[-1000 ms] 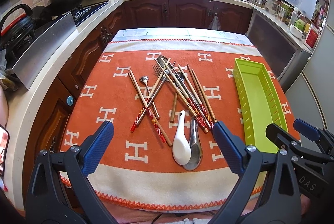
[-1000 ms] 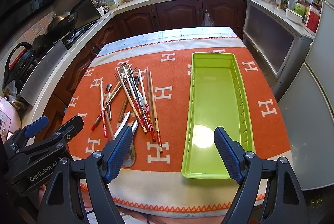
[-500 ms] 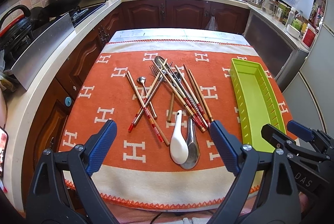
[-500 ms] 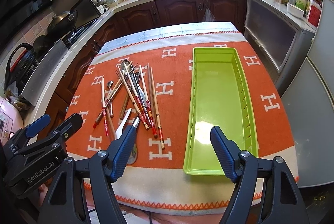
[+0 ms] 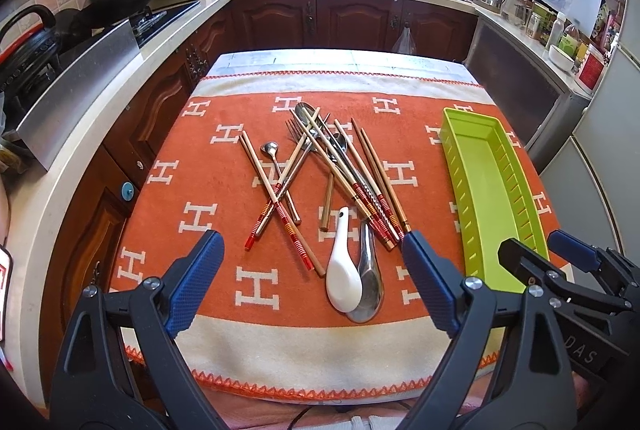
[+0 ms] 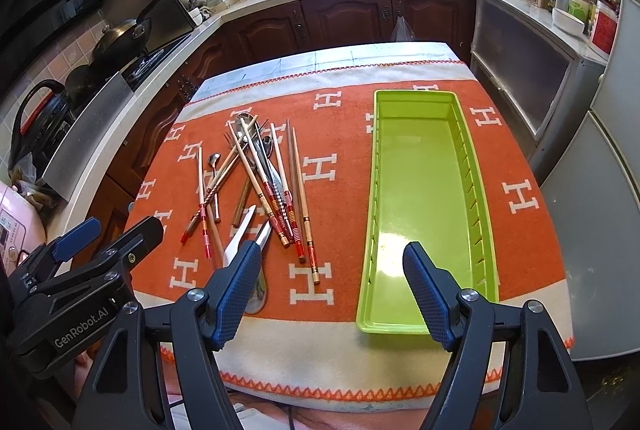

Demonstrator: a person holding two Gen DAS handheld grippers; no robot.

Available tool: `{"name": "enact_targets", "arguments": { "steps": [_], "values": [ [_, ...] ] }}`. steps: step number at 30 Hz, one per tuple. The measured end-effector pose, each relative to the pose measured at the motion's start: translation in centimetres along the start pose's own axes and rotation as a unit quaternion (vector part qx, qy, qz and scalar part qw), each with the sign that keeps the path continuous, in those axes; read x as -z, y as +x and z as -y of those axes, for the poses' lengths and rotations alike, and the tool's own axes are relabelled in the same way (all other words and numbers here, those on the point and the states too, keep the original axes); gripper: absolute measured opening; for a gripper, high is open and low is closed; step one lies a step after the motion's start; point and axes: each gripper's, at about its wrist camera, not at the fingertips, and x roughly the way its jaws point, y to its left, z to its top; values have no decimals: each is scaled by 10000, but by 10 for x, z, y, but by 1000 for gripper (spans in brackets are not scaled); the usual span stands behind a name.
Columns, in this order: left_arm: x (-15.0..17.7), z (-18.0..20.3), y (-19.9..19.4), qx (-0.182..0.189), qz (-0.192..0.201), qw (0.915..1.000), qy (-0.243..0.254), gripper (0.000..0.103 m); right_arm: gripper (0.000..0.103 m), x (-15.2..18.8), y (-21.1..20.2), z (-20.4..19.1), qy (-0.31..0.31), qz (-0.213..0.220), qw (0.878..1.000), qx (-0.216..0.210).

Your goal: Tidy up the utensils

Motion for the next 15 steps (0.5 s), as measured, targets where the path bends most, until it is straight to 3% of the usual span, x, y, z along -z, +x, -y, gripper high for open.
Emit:
{"name": "enact_targets", "arguments": {
  "steps": [5,10,15],
  "values": [
    [-2,-13,9,195,-138,9995,-192,89,64,-2,9,0,109,-189,9995,-212],
    [-7,-31,14,535,-54,9977,-419,89,63,-3,20,-5,169,-304,9986,-398],
    [-15,-50,16,511,89,9972,-532,89,63,-7,29,-14,130,-329,9981,-497]
  ]
}}
